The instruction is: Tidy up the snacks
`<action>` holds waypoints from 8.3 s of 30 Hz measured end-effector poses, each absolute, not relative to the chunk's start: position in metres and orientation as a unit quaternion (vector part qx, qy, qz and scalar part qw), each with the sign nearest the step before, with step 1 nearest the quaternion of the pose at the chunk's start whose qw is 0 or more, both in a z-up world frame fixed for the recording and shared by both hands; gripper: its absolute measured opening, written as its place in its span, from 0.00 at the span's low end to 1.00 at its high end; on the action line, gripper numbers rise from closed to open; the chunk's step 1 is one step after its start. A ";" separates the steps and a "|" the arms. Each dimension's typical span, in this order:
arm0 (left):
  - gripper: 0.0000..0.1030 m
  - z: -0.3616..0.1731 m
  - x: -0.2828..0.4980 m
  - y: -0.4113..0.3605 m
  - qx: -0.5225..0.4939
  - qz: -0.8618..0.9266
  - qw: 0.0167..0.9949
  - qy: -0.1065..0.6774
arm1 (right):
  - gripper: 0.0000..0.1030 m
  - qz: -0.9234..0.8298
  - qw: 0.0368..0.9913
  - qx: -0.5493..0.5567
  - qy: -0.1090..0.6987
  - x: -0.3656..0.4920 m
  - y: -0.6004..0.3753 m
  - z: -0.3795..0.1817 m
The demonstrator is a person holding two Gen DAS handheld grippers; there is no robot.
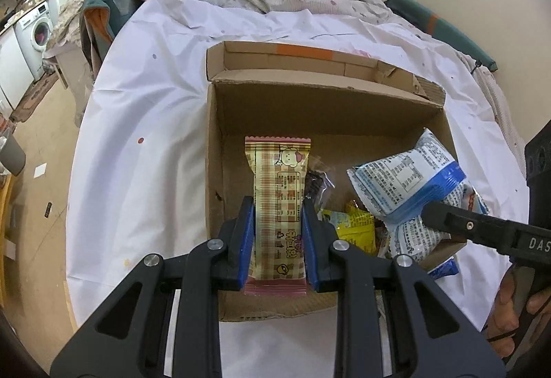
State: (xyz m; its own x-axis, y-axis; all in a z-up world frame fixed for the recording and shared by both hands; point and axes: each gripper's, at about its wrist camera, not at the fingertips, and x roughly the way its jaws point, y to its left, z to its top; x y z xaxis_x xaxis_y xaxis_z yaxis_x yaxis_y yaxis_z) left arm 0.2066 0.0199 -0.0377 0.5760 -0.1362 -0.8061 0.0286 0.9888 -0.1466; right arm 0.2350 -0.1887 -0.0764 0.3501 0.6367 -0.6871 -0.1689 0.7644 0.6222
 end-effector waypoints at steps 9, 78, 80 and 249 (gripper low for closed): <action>0.22 -0.040 0.204 0.010 -0.047 -0.057 0.885 0.460 | 0.49 0.247 0.790 0.217 0.518 0.237 -0.184 -0.081; 0.84 -0.037 0.128 0.024 -0.107 -0.003 0.875 0.471 | 0.91 -0.001 0.768 0.146 0.624 0.203 -0.272 -0.158; 0.84 -0.038 0.130 0.024 -0.103 0.004 0.876 0.470 | 0.91 0.006 0.765 0.142 0.628 0.207 -0.267 -0.165; 1.00 -0.011 0.076 0.019 -0.032 0.022 0.923 0.383 | 1.00 0.080 0.927 0.028 0.366 0.074 -0.208 -0.021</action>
State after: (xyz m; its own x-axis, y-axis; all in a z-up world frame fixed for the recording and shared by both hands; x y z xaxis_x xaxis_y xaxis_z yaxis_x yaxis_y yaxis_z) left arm 0.0762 0.0190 -0.0115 0.7051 0.0151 -0.7089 -0.0645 0.9970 -0.0429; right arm 0.0741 -0.2078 -0.0208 0.7190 0.1684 -0.6743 -0.1275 0.9857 0.1102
